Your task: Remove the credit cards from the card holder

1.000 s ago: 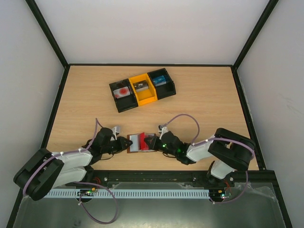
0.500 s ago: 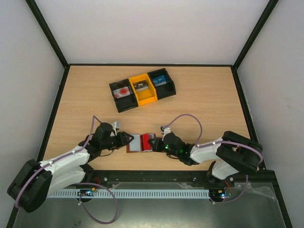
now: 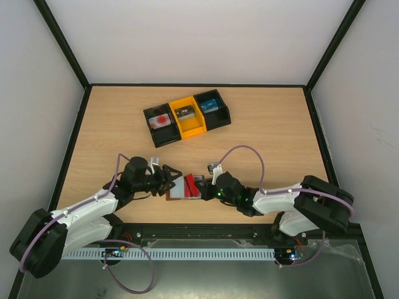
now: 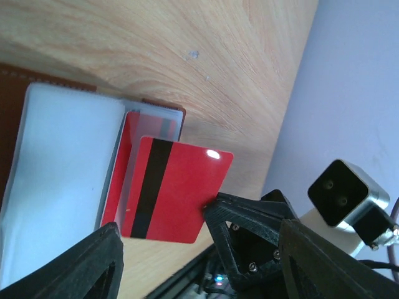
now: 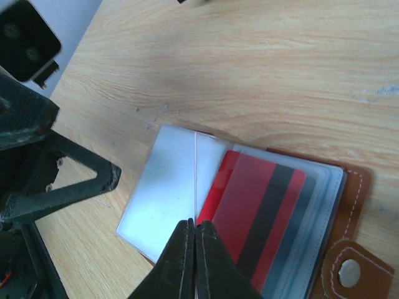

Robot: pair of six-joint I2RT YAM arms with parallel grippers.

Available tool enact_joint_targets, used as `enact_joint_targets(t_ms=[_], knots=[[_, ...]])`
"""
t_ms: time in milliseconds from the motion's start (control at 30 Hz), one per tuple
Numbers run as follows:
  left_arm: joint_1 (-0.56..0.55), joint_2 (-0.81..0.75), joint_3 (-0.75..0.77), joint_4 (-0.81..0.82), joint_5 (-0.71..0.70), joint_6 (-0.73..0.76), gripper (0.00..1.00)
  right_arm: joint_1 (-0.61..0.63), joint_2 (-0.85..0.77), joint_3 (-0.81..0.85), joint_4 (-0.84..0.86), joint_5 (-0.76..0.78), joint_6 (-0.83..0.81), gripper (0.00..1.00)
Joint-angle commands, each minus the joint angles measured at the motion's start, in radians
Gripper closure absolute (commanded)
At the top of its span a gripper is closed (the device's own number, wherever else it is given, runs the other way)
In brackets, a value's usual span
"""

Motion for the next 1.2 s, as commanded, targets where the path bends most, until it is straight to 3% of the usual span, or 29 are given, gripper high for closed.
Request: enact_joint_targets(t_ms=[0, 233, 433, 567, 767, 967, 1167], knots=[[0.004, -0.028, -0.034, 0.045, 0.032, -0.320, 0.31, 0.010, -0.040, 0.018, -0.028, 0.054, -0.116, 0.98], [0.005, -0.019, 0.021, -0.124, 0.023, -0.465, 0.35, 0.028, -0.076, 0.038, -0.048, 0.079, -0.204, 0.98], [0.011, 0.100, -0.016, 0.054, 0.052, -0.534, 0.31, 0.040, -0.060, 0.071, -0.103, 0.096, -0.242, 0.98], [0.013, 0.226, 0.022, 0.176, 0.099, -0.458, 0.33, 0.044, -0.031, 0.071, -0.108, 0.094, -0.232, 0.98], [0.005, 0.377, 0.080, 0.200, 0.176, -0.365, 0.33, 0.051, -0.015, 0.080, -0.136, 0.106, -0.212, 0.98], [0.002, 0.362, 0.067, 0.199, 0.140, -0.316, 0.37, 0.051, -0.011, 0.108, -0.243, 0.104, 0.017, 0.85], [0.000, 0.249, 0.140, -0.041, -0.005, -0.038, 0.37, 0.069, -0.110, -0.015, -0.211, 0.091, 0.396, 0.73]])
